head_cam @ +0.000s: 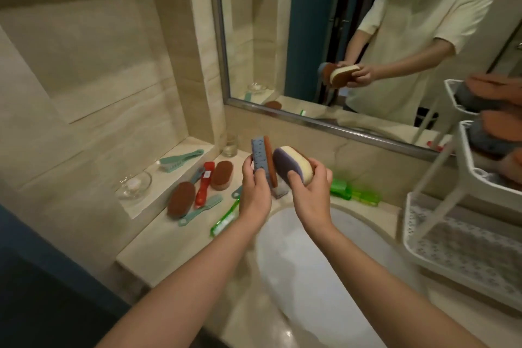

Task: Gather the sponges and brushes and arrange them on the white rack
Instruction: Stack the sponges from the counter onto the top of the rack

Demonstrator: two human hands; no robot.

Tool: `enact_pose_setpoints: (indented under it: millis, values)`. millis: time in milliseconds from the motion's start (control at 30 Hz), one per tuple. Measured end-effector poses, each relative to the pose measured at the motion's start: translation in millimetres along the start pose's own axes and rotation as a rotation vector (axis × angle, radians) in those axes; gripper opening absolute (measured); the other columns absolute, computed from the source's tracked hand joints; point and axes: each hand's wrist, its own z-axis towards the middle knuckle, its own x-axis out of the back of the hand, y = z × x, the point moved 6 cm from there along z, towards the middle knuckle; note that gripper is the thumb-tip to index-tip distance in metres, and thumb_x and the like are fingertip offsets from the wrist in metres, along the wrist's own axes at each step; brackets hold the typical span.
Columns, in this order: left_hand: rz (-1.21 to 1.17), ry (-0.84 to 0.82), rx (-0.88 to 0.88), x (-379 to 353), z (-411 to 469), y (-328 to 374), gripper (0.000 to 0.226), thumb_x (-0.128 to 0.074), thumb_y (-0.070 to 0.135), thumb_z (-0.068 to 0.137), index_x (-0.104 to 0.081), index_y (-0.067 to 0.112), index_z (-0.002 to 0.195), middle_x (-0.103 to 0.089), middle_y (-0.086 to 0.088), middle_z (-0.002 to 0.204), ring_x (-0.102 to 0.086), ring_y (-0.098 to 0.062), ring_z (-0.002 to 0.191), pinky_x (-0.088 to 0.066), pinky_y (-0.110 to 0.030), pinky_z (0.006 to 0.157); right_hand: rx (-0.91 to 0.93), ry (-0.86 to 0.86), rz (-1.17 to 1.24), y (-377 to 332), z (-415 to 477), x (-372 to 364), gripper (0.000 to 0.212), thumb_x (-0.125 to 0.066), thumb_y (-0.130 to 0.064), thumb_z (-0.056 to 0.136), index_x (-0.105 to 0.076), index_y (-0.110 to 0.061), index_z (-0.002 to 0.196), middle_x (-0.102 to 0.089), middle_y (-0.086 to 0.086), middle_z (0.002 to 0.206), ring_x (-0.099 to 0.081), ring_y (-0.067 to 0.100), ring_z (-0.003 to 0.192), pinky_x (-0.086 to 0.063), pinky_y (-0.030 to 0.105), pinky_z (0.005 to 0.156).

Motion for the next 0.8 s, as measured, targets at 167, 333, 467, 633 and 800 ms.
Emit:
enact_pose_setpoints:
  millis: [167,333,467,633,800]
  values:
    - [-0.178,-0.061,-0.016,-49,-31,44,0.063,-0.029,0.04,0.082,-0.027,0.038,0.144,-0.053,-0.003,0.128,-0.057,-0.023,0.11,-0.049,-0.049,0.097,0.095,-0.006,0.11,-26,0,56,0.039,-0.067,-0.029,0.086,-0.05,-0.031,0.121,-0.048,-0.006,0.124,-0.051,-0.008,0.104,-0.044,0.02,0.092]
    - [-0.215,-0.144,-0.114,-95,-57,83,0.048,-0.029,0.034,0.095,-0.031,0.033,0.143,-0.055,-0.005,0.125,-0.059,-0.017,0.105,-0.054,-0.04,0.089,0.119,-0.004,0.181,-44,6,104,0.035,-0.057,-0.026,0.092,-0.052,-0.029,0.127,-0.05,-0.002,0.129,-0.052,0.001,0.111,-0.049,0.025,0.093]
    - [-0.333,-0.205,-0.102,-131,-76,107,0.045,-0.028,0.023,0.101,-0.03,0.027,0.145,-0.055,-0.009,0.123,-0.06,-0.017,0.103,-0.056,-0.037,0.085,0.126,0.09,0.2,-54,15,153,0.032,-0.053,-0.027,0.095,-0.051,-0.027,0.127,-0.049,0.003,0.131,-0.052,0.009,0.115,-0.048,0.027,0.093]
    - [-0.378,-0.265,-0.11,-175,-103,141,0.045,-0.028,0.021,0.101,-0.032,0.028,0.145,-0.05,-0.01,0.134,-0.055,-0.025,0.115,-0.05,-0.048,0.097,0.193,0.26,0.151,-67,22,227,0.028,-0.055,-0.03,0.095,-0.05,-0.025,0.122,-0.048,0.001,0.128,-0.05,0.005,0.109,-0.04,0.017,0.086]
    - [-0.331,-0.374,-0.161,-219,-134,167,0.051,-0.037,0.037,0.101,-0.024,0.028,0.15,-0.047,-0.007,0.14,-0.052,-0.026,0.122,-0.047,-0.049,0.101,0.237,0.308,0.106,-76,25,287,0.029,-0.058,-0.032,0.093,-0.053,-0.027,0.121,-0.045,-0.001,0.129,-0.051,0.008,0.113,-0.045,0.026,0.094]
